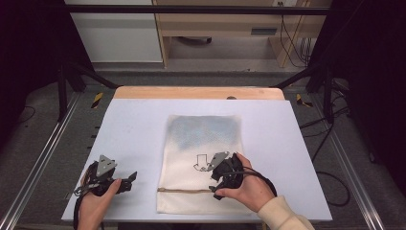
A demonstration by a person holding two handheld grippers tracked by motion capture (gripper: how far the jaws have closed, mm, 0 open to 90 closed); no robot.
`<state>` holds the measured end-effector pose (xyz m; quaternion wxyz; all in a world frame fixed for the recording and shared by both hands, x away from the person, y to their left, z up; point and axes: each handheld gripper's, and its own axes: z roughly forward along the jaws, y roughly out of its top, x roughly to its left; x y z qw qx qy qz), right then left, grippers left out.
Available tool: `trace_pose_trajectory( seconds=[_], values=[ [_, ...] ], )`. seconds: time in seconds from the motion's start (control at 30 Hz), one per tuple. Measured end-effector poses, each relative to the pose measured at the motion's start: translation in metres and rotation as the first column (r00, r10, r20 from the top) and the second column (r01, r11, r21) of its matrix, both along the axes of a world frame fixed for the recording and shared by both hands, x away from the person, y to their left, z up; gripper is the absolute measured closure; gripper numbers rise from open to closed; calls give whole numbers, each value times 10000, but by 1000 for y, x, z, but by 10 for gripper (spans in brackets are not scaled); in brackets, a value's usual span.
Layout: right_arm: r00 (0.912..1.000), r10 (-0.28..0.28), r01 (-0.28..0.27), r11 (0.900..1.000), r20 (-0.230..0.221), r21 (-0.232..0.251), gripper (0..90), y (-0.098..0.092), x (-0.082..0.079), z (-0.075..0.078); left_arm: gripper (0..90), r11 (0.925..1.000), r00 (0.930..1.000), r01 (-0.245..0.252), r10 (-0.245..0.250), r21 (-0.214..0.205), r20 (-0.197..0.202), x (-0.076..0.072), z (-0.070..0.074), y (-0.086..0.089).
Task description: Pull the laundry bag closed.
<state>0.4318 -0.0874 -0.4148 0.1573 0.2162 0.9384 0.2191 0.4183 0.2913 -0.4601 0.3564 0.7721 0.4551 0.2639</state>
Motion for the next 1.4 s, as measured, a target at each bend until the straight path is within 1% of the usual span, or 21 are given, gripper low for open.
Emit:
trace_pose_trajectory(
  seconds=[0.1, 0.13, 0.17, 0.2, 0.37, 0.5, 0.6, 0.63, 0.73, 0.8, 0.83, 0.9, 0.97, 1.03, 1.07, 1.1, 1.13, 1.27, 1.3, 1.4],
  values=[
    [9997, 215, -215, 9998, -136, -18, 119, 7, 2, 3, 67, 10000, 10000, 17, -16, -30, 36, 0, 0, 0],
    [9994, 298, -299, 9995, -155, -62, 140, 9, 2, 4, 67, 10000, 10000, 13, -13, -30, 40, 0, 0, 0],
    [9991, 405, -406, 9991, -103, -105, 163, 11, 3, 5, 67, 10000, 10000, 14, -14, -24, 40, 0, 0, -1],
    [9992, 411, -411, 9990, -21, -150, 166, 14, 3, 6, 67, 10000, 10000, 21, -21, -11, 34, 0, 0, 0],
    [9976, 685, -686, 9975, -55, -174, 160, 25, 4, 11, 65, 10000, 10000, -11, 11, 24, 42, 0, 0, 0],
    [9962, 869, -873, 9955, -109, -360, 137, 32, 5, 11, 65, 10000, 10000, 38, -38, 24, 29, 1, 0, 0],
    [9948, 1009, -1014, 9941, -126, -394, 138, 38, 6, 12, 65, 10000, 10000, 27, -27, 41, 30, 1, 0, 0],
    [9944, 1045, -1051, 9936, -155, -420, 151, 40, 6, 13, 65, 10000, 10000, 22, -22, 44, 22, 1, 0, 0],
    [9905, 1361, -1368, 9892, -184, -520, 188, 47, 6, 14, 64, 10000, 10000, -24, 24, 35, 5, 1, 0, 1],
    [9857, 1662, -1674, 9846, -267, -506, 257, 54, 5, 16, 65, 9999, 10000, -96, 96, 58, 13, 2, 0, 2],
    [9858, 1654, -1666, 9848, -279, -484, 270, 56, 4, 17, 64, 9999, 9999, -138, 138, 65, -13, 2, 0, 3],
    [9818, 1878, -1892, 9803, -292, -566, 291, 62, 4, 19, 64, 9998, 9998, -204, 204, 23, 7, 2, 0, 4],
    [9795, 1984, -2001, 9784, -360, -520, 319, 69, 4, 20, 65, 9997, 9997, -242, 242, -54, 2, 2, 1, 5],
    [9756, 2154, -2176, 9744, -437, -571, 344, 75, 4, 20, 64, 9996, 9997, -261, 261, -78, 4, 2, 1, 6],
    [9722, 2297, -2320, 9710, -444, -572, 362, 78, 4, 20, 64, 9996, 9997, -261, 261, -70, -10, 3, 1, 7],
    [9695, 2409, -2432, 9685, -457, -529, 366, 81, 4, 20, 64, 9996, 9996, -283, 283, -83, -4, 3, 1, 7],
    [9669, 2488, -2515, 9666, -561, -484, 374, 83, 4, 19, 64, 9995, 9995, -304, 304, -96, 5, 3, 1, 7],
    [9621, 2642, -2678, 9622, -680, -499, 399, 95, 3, 18, 64, 9991, 9993, -365, 365, -196, 6, 4, 1, 9],
    [9604, 2692, -2728, 9610, -716, -447, 413, 97, 3, 18, 64, 9990, 9992, -395, 395, -227, -4, 4, 1, 9],
    [9517, 2991, -3024, 9522, -692, -439, 472, 105, 1, 18, 64, 9987, 9990, -447, 447, -232, -11, 5, 1, 11]
  ],
)
